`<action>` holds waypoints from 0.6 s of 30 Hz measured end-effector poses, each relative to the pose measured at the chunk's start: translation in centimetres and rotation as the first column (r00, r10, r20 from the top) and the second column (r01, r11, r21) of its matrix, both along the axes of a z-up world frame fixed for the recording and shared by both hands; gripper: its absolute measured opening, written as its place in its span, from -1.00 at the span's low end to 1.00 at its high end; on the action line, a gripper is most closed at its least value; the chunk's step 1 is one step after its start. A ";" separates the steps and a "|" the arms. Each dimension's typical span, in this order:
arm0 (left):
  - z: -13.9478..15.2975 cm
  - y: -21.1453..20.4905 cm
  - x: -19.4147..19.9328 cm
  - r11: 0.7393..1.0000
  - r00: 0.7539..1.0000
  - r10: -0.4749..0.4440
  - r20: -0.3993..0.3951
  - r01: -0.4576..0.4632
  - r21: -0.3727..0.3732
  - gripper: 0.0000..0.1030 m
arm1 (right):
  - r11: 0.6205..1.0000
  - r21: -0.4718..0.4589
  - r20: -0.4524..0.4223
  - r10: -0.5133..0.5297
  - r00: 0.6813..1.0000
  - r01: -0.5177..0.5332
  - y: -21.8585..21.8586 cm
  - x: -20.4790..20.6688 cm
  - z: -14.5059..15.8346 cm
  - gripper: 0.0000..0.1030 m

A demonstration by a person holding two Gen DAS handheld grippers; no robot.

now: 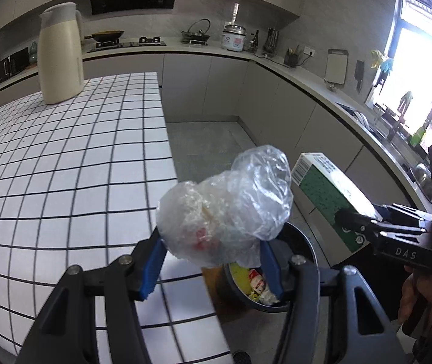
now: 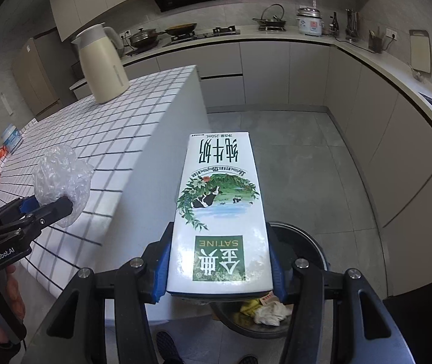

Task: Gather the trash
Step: 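Carry the plastic bag and milk carton over the black bin, then open both tools to drop the bag and carton into the bin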

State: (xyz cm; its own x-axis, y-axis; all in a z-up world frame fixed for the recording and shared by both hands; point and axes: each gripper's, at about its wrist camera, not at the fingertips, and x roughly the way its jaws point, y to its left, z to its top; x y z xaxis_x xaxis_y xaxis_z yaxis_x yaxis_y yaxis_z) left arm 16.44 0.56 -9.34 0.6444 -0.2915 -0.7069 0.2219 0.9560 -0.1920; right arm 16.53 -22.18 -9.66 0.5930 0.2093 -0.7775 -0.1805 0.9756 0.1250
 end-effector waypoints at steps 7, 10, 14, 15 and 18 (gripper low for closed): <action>-2.4 -4.9 -0.3 0.999 0.997 -0.052 -0.048 0.052 -0.009 0.13 | 1.000 -0.019 -0.047 -0.023 0.999 0.022 -5.4 -2.2 -2.4 0.07; -3.9 -6.9 -0.6 0.998 0.994 -0.066 -0.085 0.065 -0.014 0.13 | 0.999 -0.035 -0.073 -0.019 0.997 0.016 -6.8 -3.0 -3.7 0.07; -6.2 -8.7 -0.5 0.997 0.988 -0.070 -0.137 0.069 -0.018 0.13 | 0.999 -0.036 -0.110 -0.005 0.994 0.001 -8.6 -3.4 -5.8 0.07; -6.6 -9.0 -0.5 0.998 0.987 -0.069 -0.147 0.067 -0.018 0.13 | 0.999 -0.040 -0.125 0.001 0.992 -0.006 -8.9 -3.4 -6.5 0.07; -8.5 -9.9 0.2 0.998 0.979 -0.066 -0.195 0.062 -0.025 0.13 | 0.997 -0.057 -0.159 0.036 0.987 -0.046 -9.3 -3.2 -8.6 0.07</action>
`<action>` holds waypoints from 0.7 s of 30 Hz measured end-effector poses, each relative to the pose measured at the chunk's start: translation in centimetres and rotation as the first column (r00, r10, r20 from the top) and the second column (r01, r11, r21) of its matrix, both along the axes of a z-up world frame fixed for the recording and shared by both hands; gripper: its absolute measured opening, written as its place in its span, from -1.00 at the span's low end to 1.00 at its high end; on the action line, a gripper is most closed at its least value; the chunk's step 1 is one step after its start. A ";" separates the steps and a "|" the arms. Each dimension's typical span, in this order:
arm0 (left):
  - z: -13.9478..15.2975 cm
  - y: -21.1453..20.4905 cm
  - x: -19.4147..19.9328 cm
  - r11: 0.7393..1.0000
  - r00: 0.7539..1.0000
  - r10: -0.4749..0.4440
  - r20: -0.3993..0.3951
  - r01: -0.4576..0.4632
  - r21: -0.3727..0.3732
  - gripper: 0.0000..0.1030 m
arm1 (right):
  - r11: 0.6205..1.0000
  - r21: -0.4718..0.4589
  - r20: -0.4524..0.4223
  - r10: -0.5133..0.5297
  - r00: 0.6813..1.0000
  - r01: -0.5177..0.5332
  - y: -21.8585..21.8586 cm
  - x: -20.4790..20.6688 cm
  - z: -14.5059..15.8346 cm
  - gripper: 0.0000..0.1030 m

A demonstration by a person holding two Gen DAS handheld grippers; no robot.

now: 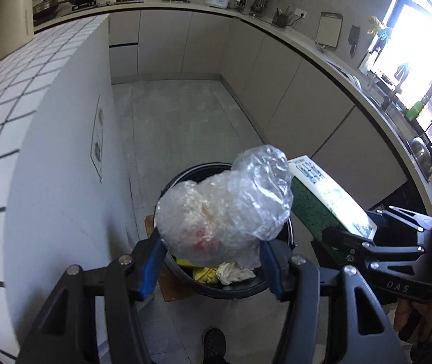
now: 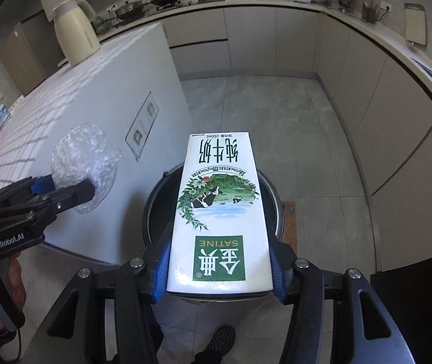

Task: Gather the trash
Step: 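Open both tools to drop the bag and carton into the bin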

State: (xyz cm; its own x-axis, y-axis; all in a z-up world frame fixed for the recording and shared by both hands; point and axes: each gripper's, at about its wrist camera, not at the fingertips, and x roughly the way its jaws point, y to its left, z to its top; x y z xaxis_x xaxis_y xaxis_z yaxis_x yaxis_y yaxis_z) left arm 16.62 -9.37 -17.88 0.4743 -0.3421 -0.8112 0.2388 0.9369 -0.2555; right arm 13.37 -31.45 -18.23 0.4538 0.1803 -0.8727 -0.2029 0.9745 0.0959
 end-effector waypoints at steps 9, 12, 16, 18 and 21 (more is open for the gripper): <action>-4.1 -2.5 1.3 1.000 0.994 0.010 -0.105 -0.008 0.018 0.13 | 0.992 -0.041 -0.094 0.115 0.989 -0.119 -0.4 2.0 -6.4 0.07; -5.2 -3.0 2.4 1.000 0.989 0.017 -0.146 -0.014 0.027 0.48 | 0.983 -0.042 -0.124 0.170 0.978 -0.177 0.4 3.5 -8.1 0.08; -4.5 -2.5 2.0 0.995 0.990 0.062 -0.129 -0.051 0.090 0.99 | 0.930 -0.264 -0.133 0.230 0.964 -0.258 1.0 4.6 -10.8 0.92; -4.0 -2.8 1.2 0.993 0.993 0.062 -0.105 -0.050 0.106 0.99 | 0.949 -0.220 -0.113 0.203 0.973 -0.224 -0.7 4.5 -10.3 0.95; -3.4 -3.9 0.5 0.990 0.994 0.073 -0.080 -0.063 0.124 0.99 | 0.976 -0.169 -0.100 0.122 0.987 -0.138 -2.8 4.3 -9.7 1.00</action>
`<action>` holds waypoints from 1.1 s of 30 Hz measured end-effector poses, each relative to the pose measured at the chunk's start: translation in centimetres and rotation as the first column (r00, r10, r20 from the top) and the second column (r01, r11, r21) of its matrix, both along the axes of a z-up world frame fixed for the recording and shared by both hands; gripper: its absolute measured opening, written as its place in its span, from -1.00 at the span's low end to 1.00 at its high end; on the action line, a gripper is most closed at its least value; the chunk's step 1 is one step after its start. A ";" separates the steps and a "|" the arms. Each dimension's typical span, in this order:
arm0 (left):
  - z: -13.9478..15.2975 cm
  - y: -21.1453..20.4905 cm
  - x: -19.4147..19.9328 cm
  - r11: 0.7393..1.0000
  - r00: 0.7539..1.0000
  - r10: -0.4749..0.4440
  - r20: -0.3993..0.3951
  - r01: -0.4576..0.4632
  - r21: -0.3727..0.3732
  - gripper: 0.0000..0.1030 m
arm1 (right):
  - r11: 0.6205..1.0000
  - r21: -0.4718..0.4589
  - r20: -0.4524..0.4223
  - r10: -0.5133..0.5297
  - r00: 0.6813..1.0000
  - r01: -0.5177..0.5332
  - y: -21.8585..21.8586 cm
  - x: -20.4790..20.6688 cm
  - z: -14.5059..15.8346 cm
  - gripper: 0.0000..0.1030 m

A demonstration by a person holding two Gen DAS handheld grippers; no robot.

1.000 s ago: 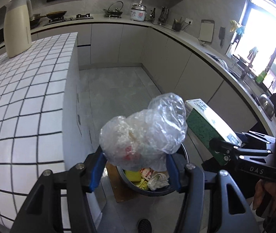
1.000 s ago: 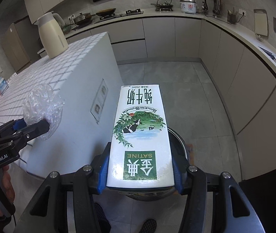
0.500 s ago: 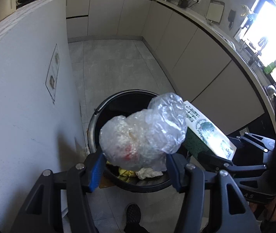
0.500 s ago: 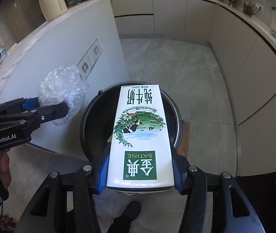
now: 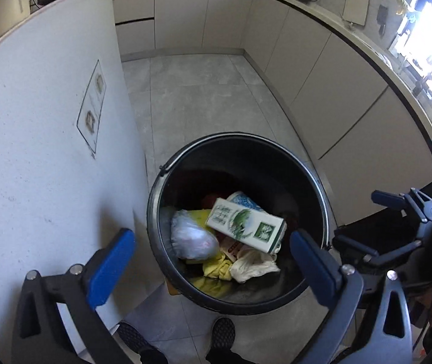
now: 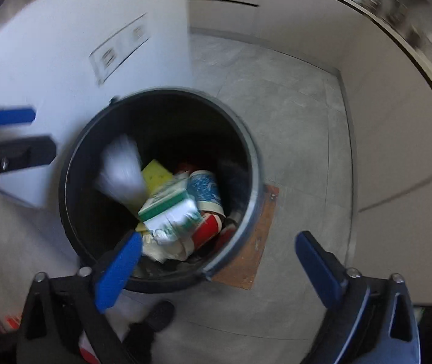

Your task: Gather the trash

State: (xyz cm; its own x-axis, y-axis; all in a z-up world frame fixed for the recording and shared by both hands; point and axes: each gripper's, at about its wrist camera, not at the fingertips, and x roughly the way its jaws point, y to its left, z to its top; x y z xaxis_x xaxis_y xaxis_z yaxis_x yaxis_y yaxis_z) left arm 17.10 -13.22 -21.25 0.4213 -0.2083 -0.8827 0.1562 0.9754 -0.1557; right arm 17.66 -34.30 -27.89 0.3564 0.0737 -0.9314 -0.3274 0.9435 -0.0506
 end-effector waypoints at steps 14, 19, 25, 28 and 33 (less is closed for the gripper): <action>2.7 -0.9 -1.2 1.000 0.999 0.003 0.054 -0.005 0.026 0.99 | 0.988 0.039 0.043 -0.153 0.987 0.152 -3.4 -1.4 3.9 1.00; 5.6 -0.2 -2.0 1.000 0.998 0.009 0.064 -0.010 0.016 0.99 | 0.986 0.047 0.066 -0.160 0.985 0.157 -2.4 -2.4 6.2 1.00; 10.1 1.1 -3.2 1.000 0.993 0.006 0.122 -0.009 0.025 0.99 | 0.989 0.042 0.101 -0.142 0.985 0.139 -0.1 -4.5 10.4 1.00; 12.1 2.2 -3.8 1.000 0.988 0.008 0.156 -0.011 0.016 0.99 | 0.990 0.048 0.113 -0.138 0.984 0.134 0.9 -5.3 12.2 1.00; 15.0 3.7 -4.9 1.000 0.977 0.011 0.215 -0.012 0.006 0.99 | 0.990 0.062 0.134 -0.134 0.982 0.127 2.8 -6.7 15.0 1.00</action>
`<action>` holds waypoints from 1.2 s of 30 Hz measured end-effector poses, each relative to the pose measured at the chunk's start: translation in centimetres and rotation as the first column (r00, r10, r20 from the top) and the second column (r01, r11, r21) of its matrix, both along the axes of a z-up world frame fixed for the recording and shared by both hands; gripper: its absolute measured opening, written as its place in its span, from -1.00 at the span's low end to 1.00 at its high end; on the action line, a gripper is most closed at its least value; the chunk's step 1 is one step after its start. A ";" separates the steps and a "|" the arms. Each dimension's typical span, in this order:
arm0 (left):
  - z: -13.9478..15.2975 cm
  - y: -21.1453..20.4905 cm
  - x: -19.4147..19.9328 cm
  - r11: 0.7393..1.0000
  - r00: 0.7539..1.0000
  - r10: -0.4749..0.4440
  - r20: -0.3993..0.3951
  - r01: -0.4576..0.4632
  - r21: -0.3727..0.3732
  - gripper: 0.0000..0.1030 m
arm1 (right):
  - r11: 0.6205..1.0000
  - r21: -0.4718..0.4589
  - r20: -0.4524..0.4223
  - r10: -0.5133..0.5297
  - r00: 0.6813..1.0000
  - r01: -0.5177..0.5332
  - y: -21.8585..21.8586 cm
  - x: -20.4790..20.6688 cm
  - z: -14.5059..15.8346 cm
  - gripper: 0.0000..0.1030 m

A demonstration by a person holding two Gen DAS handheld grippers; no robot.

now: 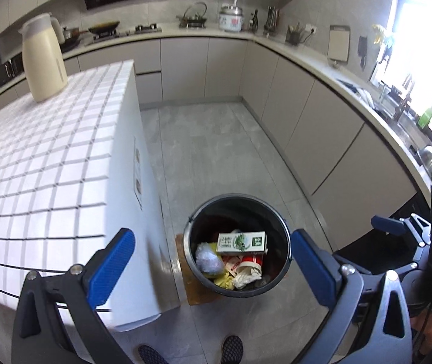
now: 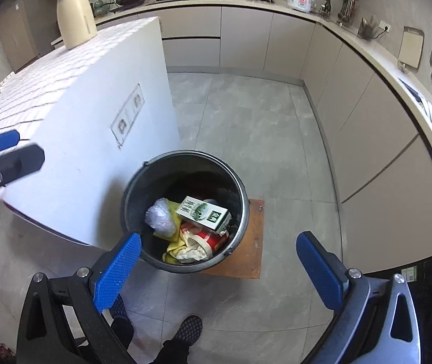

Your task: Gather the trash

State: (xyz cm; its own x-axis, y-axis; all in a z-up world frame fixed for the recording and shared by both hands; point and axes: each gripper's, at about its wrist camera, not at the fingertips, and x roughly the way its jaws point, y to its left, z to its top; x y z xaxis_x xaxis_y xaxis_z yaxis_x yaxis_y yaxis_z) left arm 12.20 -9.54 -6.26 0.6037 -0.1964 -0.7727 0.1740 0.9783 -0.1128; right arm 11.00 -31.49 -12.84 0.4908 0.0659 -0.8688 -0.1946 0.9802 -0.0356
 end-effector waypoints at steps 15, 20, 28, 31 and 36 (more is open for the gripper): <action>4.4 4.4 -4.1 1.000 0.995 -0.001 0.102 0.000 0.005 0.99 | 0.997 0.033 0.110 -0.073 0.991 0.070 3.5 -6.5 8.0 1.00; 5.0 5.9 -6.1 1.000 0.993 -0.011 0.120 0.011 0.004 0.99 | 0.992 0.049 0.171 -0.125 0.977 0.118 4.8 -9.4 10.6 1.00; 5.8 6.4 -7.0 0.999 0.988 -0.038 0.149 0.040 -0.006 0.99 | 0.985 0.083 0.242 -0.168 0.956 0.153 6.3 -11.1 13.2 1.00; 6.0 6.7 -7.4 0.999 0.986 -0.037 0.162 0.039 -0.013 0.99 | 0.983 0.088 0.267 -0.181 0.947 0.163 6.4 -11.4 14.0 1.00; 6.1 7.1 -7.5 0.999 0.986 -0.025 0.165 0.030 -0.028 0.99 | 0.983 0.084 0.279 -0.179 0.943 0.162 6.9 -11.6 14.5 1.00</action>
State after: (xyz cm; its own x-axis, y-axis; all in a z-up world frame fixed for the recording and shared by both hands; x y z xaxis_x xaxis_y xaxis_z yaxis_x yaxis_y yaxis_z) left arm 4.74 -2.41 -0.11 0.7163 -0.2369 -0.6564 0.2195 0.9693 -0.1103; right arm -0.57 -24.56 1.66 0.7251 0.0062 -0.6886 -0.0147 0.9999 -0.0064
